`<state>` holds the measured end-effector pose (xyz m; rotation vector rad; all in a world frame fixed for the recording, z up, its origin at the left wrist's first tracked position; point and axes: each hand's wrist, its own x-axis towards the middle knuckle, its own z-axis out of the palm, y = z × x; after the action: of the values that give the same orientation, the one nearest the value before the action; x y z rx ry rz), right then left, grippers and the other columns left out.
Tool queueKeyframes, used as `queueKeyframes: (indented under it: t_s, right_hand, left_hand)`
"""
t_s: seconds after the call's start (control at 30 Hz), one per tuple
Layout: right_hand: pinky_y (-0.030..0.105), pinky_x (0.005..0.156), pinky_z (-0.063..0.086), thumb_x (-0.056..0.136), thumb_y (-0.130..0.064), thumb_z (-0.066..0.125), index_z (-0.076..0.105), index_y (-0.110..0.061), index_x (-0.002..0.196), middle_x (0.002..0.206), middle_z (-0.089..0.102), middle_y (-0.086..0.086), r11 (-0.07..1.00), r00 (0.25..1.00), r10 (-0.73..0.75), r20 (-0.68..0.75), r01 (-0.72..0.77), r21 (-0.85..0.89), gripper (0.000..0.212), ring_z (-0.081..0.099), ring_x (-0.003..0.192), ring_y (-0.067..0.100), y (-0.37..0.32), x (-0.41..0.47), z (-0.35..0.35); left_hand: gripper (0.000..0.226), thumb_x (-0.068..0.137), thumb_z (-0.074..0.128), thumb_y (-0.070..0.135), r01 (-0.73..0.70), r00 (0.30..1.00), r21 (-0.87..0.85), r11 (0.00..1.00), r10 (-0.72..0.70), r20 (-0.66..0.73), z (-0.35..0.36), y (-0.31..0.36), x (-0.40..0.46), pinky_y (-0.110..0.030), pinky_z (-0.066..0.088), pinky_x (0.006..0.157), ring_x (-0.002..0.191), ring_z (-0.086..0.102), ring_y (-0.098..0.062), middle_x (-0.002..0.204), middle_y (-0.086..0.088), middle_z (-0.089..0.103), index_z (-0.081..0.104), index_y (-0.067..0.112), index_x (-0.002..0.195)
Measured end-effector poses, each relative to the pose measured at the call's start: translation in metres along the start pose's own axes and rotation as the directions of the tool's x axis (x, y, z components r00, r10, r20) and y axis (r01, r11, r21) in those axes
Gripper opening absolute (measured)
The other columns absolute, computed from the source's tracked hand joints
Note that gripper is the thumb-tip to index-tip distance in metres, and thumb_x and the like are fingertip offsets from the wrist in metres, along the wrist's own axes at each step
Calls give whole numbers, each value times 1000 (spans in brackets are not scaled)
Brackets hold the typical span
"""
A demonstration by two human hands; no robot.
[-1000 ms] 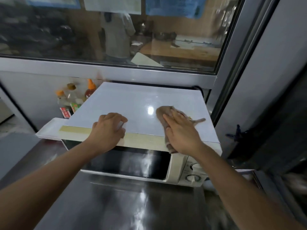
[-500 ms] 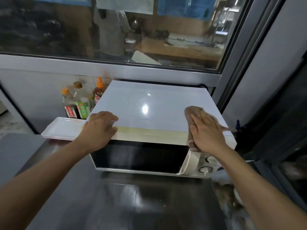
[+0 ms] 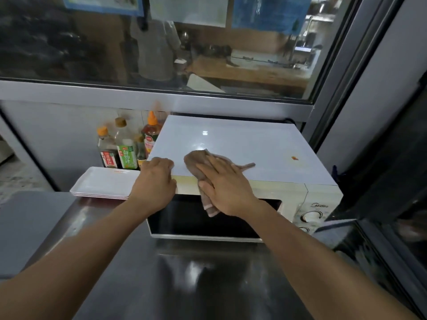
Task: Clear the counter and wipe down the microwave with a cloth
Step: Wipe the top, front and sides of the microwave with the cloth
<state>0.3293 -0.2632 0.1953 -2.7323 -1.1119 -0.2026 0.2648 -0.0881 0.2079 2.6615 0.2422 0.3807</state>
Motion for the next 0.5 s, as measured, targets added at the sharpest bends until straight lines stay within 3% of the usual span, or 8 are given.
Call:
queueKeyframes:
  t_s: [0.1,0.2,0.27,0.37,0.5]
  right_hand:
    - [39,116,10,97,-43,24,19,-32,148,159,4,-6,995,995,95,4,-95,-5,52,8,145,16,39,-31,-12]
    - [39,116,11,87,-54,5,22,-29,148,159,8,-2,981,983,180,-22,-181,-61,68,11,145,17,84,-68,-25]
    - [39,117,13,86,-57,2,23,-29,148,159,12,-2,957,960,278,-44,-281,-78,72,13,145,18,117,-92,-29]
    - [39,116,16,91,-56,10,24,-29,148,158,15,-2,903,900,421,-113,-427,-37,65,15,144,19,153,-121,-34]
    - [38,112,27,100,-32,33,23,-25,148,159,5,-1,850,846,515,-136,-483,212,49,18,143,22,168,-136,-34]
  left_hand:
    - [35,83,57,4,-75,997,-4,997,75,11,12,20,2,-40,39,97,114,47,-32,124,-14,55,59,5,118]
    - [36,87,54,8,-169,984,-15,986,169,62,28,51,2,-41,42,97,118,45,-31,130,-11,51,57,10,123]
    - [37,89,52,11,-213,973,-16,977,213,90,40,71,3,-38,39,97,121,42,-29,134,-8,48,54,12,126]
    - [37,90,50,12,-247,964,-30,968,249,98,55,93,7,-36,38,97,121,41,-26,134,-5,48,53,13,127]
    - [39,89,50,9,-275,957,-27,961,276,85,68,106,6,-36,37,98,122,40,-27,134,-3,48,53,12,128]
